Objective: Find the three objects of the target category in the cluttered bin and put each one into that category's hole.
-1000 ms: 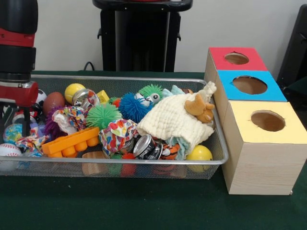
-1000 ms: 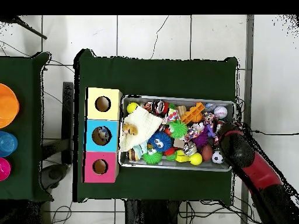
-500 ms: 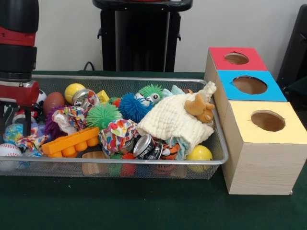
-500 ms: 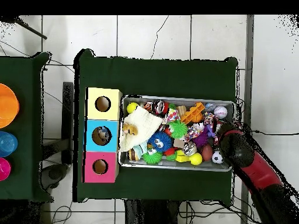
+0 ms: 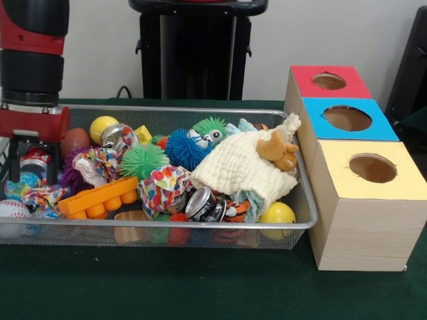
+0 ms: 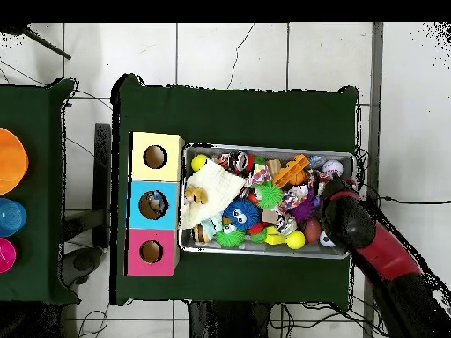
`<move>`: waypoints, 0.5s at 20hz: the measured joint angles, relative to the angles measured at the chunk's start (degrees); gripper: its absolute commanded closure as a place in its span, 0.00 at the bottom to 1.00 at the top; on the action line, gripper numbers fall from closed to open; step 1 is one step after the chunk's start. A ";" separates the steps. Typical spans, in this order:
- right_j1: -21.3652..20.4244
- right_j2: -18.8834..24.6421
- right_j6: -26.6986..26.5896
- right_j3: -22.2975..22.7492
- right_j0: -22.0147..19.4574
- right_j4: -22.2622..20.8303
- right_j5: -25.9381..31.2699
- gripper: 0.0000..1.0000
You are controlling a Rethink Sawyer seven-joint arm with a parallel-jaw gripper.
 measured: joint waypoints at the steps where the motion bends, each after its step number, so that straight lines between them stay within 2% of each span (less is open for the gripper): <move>1: -0.53 -0.12 0.00 0.25 0.71 0.22 0.01 0.00; 6: -2.96 -0.21 0.00 1.31 3.74 1.18 0.02 0.00; 10: -3.28 -0.17 0.00 1.31 4.06 1.51 0.01 0.00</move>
